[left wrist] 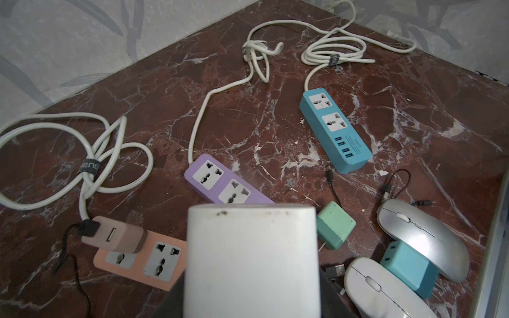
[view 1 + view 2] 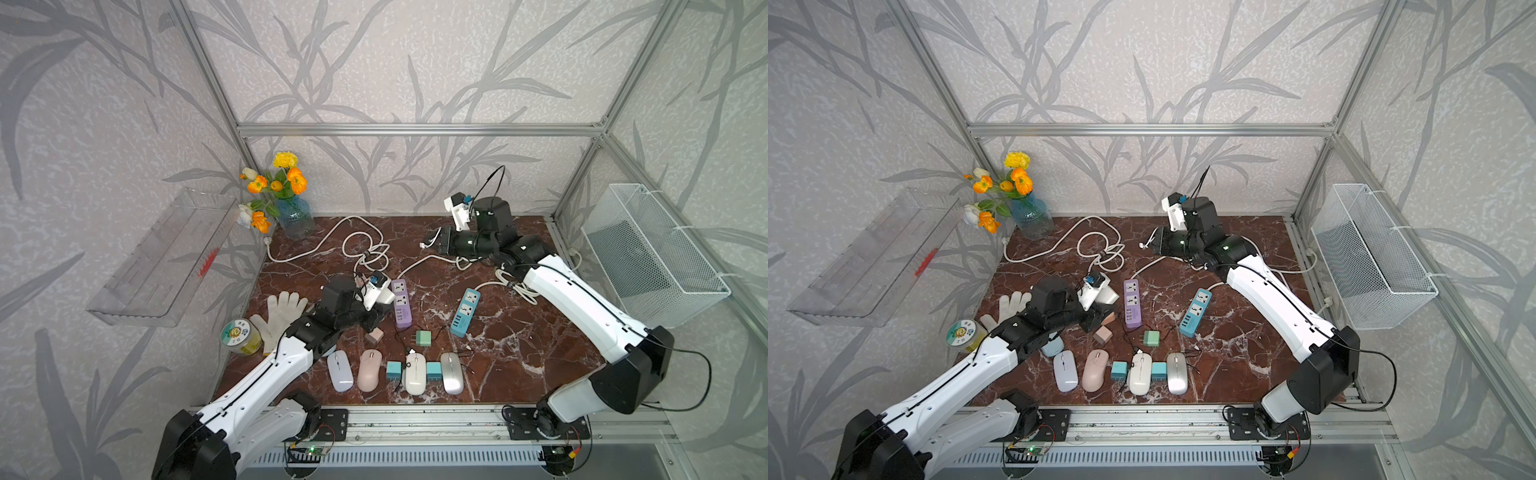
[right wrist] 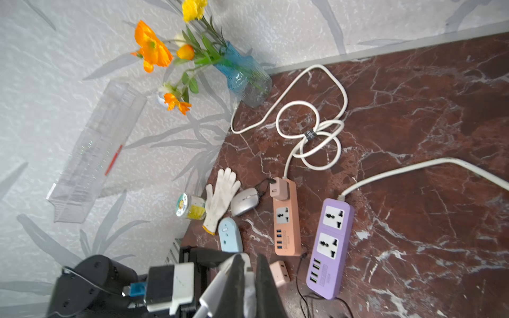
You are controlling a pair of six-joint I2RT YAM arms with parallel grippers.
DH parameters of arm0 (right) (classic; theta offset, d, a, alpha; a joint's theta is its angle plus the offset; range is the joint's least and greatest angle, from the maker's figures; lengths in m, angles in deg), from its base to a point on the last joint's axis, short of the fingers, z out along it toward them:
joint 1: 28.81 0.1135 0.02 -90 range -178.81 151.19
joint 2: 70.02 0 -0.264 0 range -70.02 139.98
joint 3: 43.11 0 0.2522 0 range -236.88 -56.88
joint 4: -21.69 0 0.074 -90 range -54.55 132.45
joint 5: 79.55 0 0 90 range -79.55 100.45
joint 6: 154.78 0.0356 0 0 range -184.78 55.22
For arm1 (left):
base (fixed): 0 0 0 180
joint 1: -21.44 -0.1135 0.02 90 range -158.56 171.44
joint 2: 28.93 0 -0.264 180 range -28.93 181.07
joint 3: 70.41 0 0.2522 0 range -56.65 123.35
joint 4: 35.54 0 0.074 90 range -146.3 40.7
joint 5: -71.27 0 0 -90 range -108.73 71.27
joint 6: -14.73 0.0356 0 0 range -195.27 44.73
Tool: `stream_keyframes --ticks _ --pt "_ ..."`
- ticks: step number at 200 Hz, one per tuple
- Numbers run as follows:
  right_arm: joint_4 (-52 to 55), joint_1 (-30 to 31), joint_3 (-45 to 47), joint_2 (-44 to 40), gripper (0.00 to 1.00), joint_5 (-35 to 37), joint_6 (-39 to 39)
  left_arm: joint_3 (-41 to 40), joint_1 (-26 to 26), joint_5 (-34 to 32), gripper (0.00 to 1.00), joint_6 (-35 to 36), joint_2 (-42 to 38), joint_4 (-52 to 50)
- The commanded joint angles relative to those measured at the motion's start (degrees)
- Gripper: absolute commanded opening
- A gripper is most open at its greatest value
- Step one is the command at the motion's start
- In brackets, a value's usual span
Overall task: Unplug the wireless mouse
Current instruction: Remove the power cord from the plug, then place the plug at the center of the board.
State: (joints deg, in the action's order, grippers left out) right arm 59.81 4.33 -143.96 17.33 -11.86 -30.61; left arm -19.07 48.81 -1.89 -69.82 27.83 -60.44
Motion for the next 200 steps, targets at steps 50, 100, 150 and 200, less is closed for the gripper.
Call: stream_keyframes --ticks 50,100,150,200 --pt "5.5 7.8 5.0 0.6 0.00 9.5 -10.0 4.4 1.4 -21.6 0.00 -42.1 4.5 -24.4" --pt "8.0 12.7 4.6 3.2 0.00 10.8 -14.7 0.8 1.3 -26.6 0.00 -48.8 11.7 -24.5" --pt "9.6 15.1 5.5 6.8 0.00 10.6 -13.3 2.1 0.8 -28.3 0.04 -49.4 21.5 -20.0" --pt "16.2 12.8 4.8 11.7 0.00 17.7 -8.4 1.9 0.8 -27.8 0.49 -49.7 23.2 -19.2"
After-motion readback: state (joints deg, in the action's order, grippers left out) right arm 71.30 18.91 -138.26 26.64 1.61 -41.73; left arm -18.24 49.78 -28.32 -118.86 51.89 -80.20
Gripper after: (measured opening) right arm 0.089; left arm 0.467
